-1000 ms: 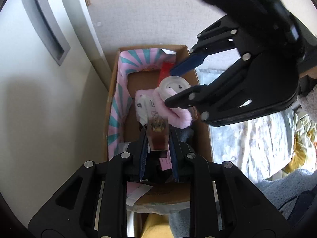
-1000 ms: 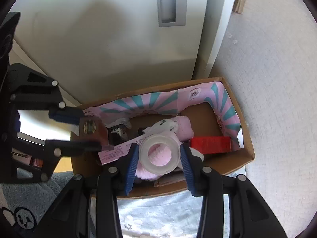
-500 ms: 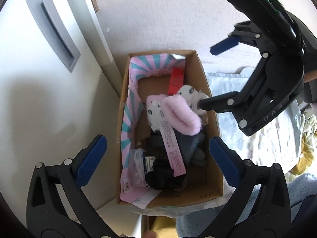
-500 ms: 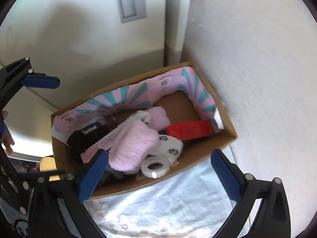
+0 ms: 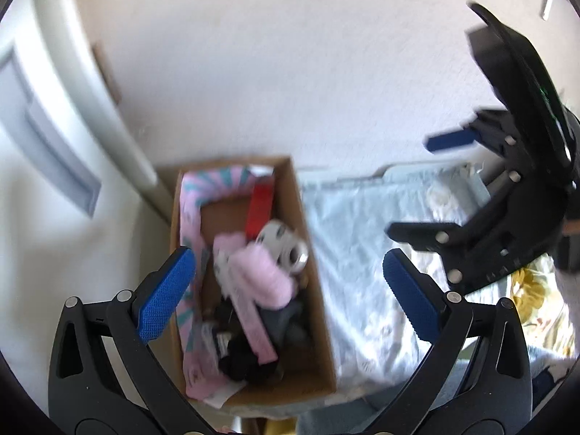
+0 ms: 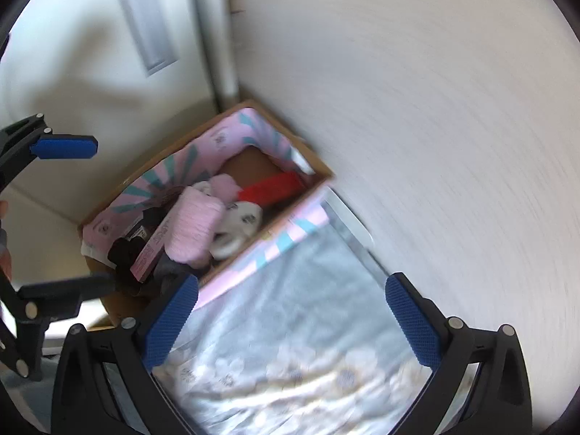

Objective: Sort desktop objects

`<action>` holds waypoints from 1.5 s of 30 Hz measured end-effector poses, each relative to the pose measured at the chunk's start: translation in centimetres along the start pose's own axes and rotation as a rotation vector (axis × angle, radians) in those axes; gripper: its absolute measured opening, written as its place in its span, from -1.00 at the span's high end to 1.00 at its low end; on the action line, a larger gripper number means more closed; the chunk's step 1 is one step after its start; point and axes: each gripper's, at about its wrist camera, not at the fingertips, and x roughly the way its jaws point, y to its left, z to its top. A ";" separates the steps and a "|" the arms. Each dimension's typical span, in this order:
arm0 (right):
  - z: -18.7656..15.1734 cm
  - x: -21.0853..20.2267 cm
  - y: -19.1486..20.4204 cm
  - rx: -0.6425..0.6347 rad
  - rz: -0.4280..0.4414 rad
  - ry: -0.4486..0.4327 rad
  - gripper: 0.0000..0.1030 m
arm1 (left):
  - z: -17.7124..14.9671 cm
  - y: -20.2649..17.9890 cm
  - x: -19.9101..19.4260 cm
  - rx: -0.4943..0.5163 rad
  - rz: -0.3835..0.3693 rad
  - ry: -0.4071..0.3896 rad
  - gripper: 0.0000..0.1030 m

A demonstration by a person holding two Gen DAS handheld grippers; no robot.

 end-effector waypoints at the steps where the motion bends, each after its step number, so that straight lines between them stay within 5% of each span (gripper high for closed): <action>1: -0.7 -0.8 -0.8 0.045 -0.014 -0.005 -0.99 | 0.4 -0.6 -0.1 0.002 0.018 -0.003 -1.00; 4: -2.6 -2.8 -2.6 0.148 -0.065 -0.023 -0.99 | 1.2 -1.8 -0.4 -0.035 0.073 0.006 -1.00; 8: -5.9 -5.3 -5.5 0.335 -0.126 -0.038 -0.99 | 1.7 -2.8 -0.9 -0.090 0.045 -0.004 -1.00; 13: -9.5 -7.9 -7.5 0.519 -0.197 -0.079 -0.99 | 2.3 -4.9 -2.8 -0.040 0.132 -0.071 -1.00; 18: -13.3 -10.4 -7.7 0.658 -0.285 -0.112 -0.99 | 2.4 -6.1 -4.9 -0.061 0.087 -0.125 -1.00; 29: -17.0 -13.6 -4.1 0.726 -0.387 -0.161 -0.99 | 0.2 -7.3 -7.7 -0.077 0.129 -0.186 -1.00; 45: -17.8 -11.9 -2.1 0.761 -0.369 -0.148 -0.99 | -0.7 -6.5 -6.8 -0.093 0.112 -0.136 -1.00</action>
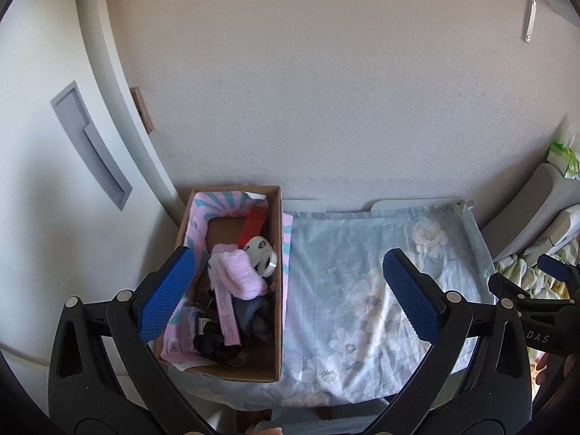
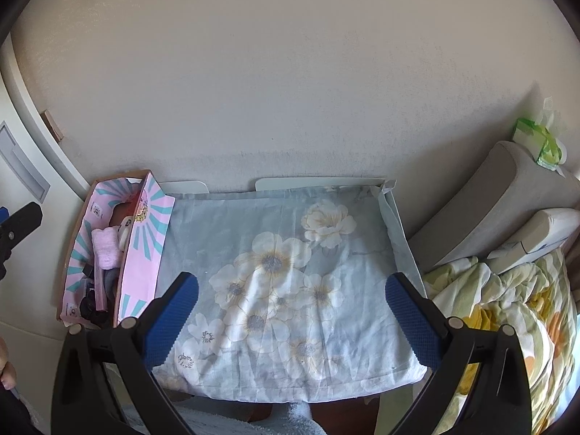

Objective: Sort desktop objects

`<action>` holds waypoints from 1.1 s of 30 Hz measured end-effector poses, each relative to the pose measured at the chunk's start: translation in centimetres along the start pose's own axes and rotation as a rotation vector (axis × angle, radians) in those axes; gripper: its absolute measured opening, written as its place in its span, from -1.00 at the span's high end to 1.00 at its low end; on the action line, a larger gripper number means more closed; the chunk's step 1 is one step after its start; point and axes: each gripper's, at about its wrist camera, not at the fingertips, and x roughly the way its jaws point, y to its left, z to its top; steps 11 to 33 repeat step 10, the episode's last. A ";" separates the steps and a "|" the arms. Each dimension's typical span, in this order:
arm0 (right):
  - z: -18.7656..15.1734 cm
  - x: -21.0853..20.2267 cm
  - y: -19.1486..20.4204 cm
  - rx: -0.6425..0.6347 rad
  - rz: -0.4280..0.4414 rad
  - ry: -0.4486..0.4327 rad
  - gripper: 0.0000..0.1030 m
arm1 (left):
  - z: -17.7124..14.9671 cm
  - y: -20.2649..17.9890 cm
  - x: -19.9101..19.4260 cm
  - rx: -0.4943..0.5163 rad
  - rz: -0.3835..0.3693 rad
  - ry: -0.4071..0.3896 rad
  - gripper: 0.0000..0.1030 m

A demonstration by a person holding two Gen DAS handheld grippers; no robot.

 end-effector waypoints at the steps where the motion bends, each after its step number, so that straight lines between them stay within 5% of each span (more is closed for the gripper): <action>1: 0.0 0.0 0.0 -0.002 -0.003 0.002 -0.99 | 0.0 0.0 0.0 -0.005 -0.001 0.000 -1.00; 33: -0.1 0.3 0.1 -0.010 0.001 0.010 -0.99 | 0.0 0.1 0.1 -0.003 -0.009 -0.020 -1.00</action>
